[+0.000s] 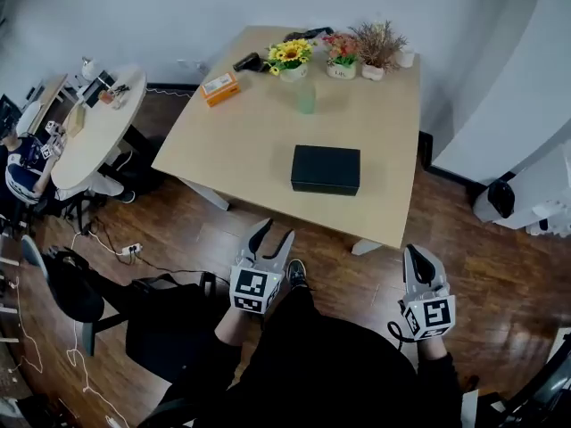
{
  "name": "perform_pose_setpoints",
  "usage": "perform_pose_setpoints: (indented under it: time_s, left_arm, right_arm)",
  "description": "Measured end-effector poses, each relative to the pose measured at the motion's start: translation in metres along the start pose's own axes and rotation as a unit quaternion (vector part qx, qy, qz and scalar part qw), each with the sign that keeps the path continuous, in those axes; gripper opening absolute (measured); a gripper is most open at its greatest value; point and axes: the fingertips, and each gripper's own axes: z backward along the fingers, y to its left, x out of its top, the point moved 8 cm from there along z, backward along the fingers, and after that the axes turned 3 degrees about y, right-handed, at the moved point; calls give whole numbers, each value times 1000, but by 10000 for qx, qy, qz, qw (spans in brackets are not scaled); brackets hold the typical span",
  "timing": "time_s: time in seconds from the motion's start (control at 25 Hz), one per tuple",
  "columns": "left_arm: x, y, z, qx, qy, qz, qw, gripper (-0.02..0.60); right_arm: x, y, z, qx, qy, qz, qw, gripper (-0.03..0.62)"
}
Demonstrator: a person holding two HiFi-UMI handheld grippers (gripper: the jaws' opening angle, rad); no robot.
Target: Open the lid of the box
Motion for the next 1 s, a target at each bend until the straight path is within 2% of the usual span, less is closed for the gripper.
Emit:
perform_pose_setpoints:
  time_s: [0.04,0.12,0.28,0.36,0.4,0.48,0.56,0.64,0.76,0.8,0.92,1.0]
  left_arm:
    - [-3,20,-24,-91,45,35,9999,192]
    - [-11,53,-72,-366,233,39,9991,277]
    - [-20,91,-147,-1076,585,-314,9920,281]
    - [-24,98,-171,-1394,651,-384,9873,296]
    - [-26,99,-178,-1501,679,-379,9856,326]
    - [-29,99,-186,-1574,764,-376,9838,365]
    - [-32,99,-192,-1522,890,-434,9834,373]
    - [-34,97,-197,-1461,1029,-507,9826,374]
    - [-42,91,-201,-1450,1322,-587,9788,374]
    - [-46,90,-203,-1485,1456,-625,9761,374]
    - [-58,90,-208,-1674,1847,-643,9663,374]
    - [-60,89,-212,-1738,1938,-560,9639,373]
  right_arm:
    - [8,-3,-18,-83,43,-29,10000,0]
    - [22,-9,-52,-235,107,-104,9996,0]
    - [26,-19,-111,-415,267,-160,9987,0]
    - [23,-21,-139,-271,432,-90,9987,2]
    - [21,-22,-151,-169,538,-46,9984,8]
    - [10,-24,-171,31,726,24,9974,25]
    - [-4,-28,-191,243,894,68,9957,46]
    - [-23,-30,-211,528,1145,143,9919,99]
    - [-54,-29,-235,1004,1646,337,9807,290]
    - [-63,-28,-242,1123,1771,401,9769,322]
    - [-78,-26,-262,1341,1836,454,9728,336]
    - [-79,-26,-272,1449,1749,505,9726,334]
